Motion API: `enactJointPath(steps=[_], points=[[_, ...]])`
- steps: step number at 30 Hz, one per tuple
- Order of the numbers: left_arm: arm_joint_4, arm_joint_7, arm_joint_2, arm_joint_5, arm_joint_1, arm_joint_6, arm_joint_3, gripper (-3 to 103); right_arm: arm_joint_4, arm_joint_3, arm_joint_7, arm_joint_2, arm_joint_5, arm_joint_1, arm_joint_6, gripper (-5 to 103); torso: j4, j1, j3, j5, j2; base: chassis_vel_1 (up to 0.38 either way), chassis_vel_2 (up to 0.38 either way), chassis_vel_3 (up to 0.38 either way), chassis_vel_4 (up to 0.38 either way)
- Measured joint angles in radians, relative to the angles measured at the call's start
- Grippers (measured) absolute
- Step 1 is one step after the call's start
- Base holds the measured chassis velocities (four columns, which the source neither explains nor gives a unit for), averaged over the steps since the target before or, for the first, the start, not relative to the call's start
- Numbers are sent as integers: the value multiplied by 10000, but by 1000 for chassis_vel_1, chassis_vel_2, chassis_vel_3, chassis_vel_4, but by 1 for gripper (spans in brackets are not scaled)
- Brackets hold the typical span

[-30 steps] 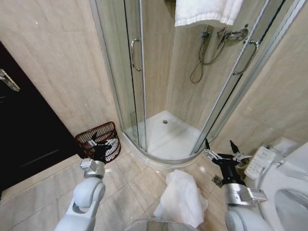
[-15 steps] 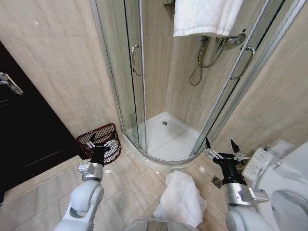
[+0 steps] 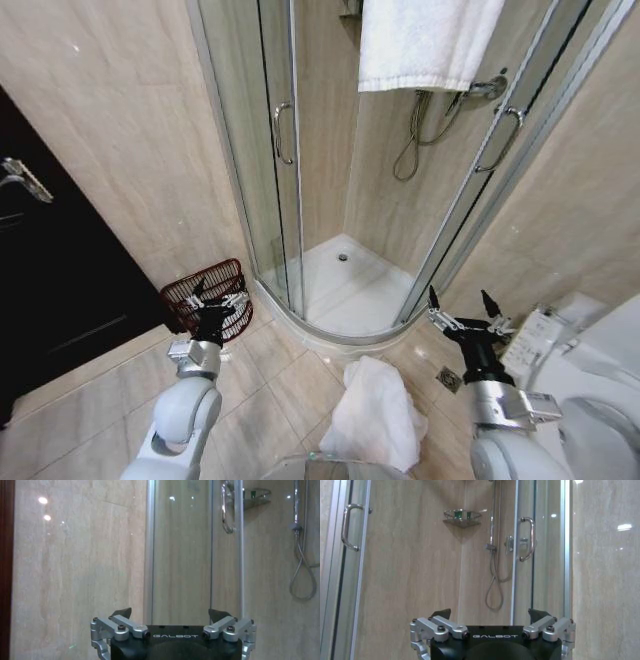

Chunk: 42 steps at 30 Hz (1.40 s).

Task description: Discard the used towel into the hamper.

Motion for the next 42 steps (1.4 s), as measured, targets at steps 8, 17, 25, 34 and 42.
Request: enactJointPath(steps=[8, 17, 25, 34, 42], points=[[42, -36, -60, 31, -70, -71, -324, 100, -34, -24, -6, 0, -18, 22, -4, 100, 0, 146, 183, 0, 328, 0, 0, 0, 0], [81, -3, 41, 4, 4, -112, -465, 100, -31, -90, -14, 1, -80, 29, -41, 100, 0, 342, 449, -1, 788, 0, 0, 0, 0], [63, 23, 83, -5, -29, -103, -494, 100, 6, -93, -11, 0, -68, 22, -92, 100, 0, 487, 616, -1, 1104, 0, 0, 0, 0], [12, 38, 98, -4, -73, -70, -490, 100, 75, -87, 7, 0, -18, 54, -188, 100, 0, 670, 853, 0, 1524, 0, 0, 0, 0], [0, 50, 114, -4, -118, -59, -486, 100, 95, -62, 9, 0, -15, -19, -168, 100, 0, 845, 1073, 0, 1916, 0, 0, 0, 0]])
